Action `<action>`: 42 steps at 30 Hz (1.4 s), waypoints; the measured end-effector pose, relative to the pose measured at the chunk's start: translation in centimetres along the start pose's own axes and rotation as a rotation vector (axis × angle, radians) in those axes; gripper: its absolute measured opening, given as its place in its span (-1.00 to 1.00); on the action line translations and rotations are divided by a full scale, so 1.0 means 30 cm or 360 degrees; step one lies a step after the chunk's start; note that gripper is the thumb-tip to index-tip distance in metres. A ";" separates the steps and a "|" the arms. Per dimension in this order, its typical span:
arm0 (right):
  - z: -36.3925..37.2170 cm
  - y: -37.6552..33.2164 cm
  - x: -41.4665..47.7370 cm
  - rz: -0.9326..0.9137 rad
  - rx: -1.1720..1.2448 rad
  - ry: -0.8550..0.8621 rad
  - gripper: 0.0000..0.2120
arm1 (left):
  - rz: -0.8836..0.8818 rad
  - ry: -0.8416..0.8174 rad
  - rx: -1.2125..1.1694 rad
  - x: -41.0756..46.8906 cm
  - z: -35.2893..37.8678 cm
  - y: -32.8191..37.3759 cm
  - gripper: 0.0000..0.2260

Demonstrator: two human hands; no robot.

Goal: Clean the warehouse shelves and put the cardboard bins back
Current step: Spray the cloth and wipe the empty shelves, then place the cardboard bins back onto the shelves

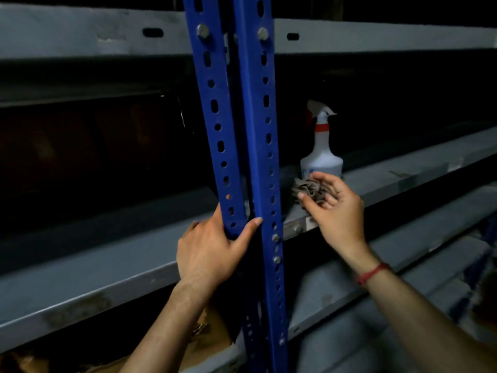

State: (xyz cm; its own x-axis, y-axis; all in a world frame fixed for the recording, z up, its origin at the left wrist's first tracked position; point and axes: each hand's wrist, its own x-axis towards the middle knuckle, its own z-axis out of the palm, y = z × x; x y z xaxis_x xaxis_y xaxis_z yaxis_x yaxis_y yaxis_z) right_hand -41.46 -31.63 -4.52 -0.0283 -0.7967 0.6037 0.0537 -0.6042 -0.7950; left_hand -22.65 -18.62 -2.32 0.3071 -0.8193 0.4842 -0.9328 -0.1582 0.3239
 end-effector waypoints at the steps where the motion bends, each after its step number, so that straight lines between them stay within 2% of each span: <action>1: -0.001 0.021 0.035 -0.0055 -0.0140 -0.0050 -0.60 | -0.0021 0.0005 0.0027 -0.002 0.002 0.005 -0.52; 5: 0.012 0.055 0.130 -0.0260 -0.0840 -0.0246 -0.65 | -0.0034 0.0068 0.0117 -0.019 0.010 0.018 -0.59; 7: 0.019 0.041 0.151 -0.0249 -0.0928 -0.0328 -0.62 | -0.0037 0.0094 0.0140 -0.028 0.010 0.018 -0.62; 11: 0.002 0.022 0.143 -0.0212 -0.0935 -0.0465 -0.38 | 0.0049 0.0233 0.0074 -0.044 0.015 -0.010 -0.52; 13: 0.000 0.006 0.104 -0.0246 -0.0881 -0.0446 -0.28 | 0.0157 0.0293 -0.0054 -0.059 0.021 -0.043 -0.45; 17: 0.053 -0.082 -0.024 -0.0676 -0.0584 -0.0154 -0.43 | 0.0246 0.0322 -0.0594 -0.148 0.006 -0.077 -0.31; 19: 0.097 -0.147 -0.101 -0.0946 -0.0445 -0.0046 -0.52 | 0.0237 0.0472 -0.0560 -0.211 -0.012 -0.106 -0.32; 21: 0.158 -0.204 -0.192 -0.1131 -0.0256 -0.0057 -0.57 | 0.0211 0.0599 -0.0446 -0.283 -0.038 -0.153 -0.36; 24: 0.301 -0.260 -0.357 -0.1134 0.0180 -0.0398 -0.56 | 0.0088 0.0692 -0.0338 -0.398 -0.106 -0.235 -0.39; 29: 0.586 -0.294 -0.647 -0.0718 0.0646 -0.0960 -0.49 | -0.0300 0.0876 -0.0207 -0.668 -0.248 -0.409 -0.45; 33: 0.783 -0.357 -0.897 -0.0529 0.0765 -0.1288 -0.51 | -0.0658 0.1001 -0.0093 -0.957 -0.369 -0.565 -0.50; 42: 1.105 -0.608 -1.565 -0.0424 0.0863 -0.1967 -0.58 | -0.1437 0.1197 0.0068 -1.640 -0.658 -0.833 -0.50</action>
State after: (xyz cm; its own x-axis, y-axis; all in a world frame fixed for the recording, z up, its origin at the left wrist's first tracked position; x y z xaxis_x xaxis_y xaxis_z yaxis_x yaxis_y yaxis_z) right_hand -8.03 17.14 -16.37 0.7838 0.0408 0.6197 0.5739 -0.4291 -0.6976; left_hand -10.71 36.53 -18.19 0.8808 0.1285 0.4557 -0.3211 -0.5451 0.7744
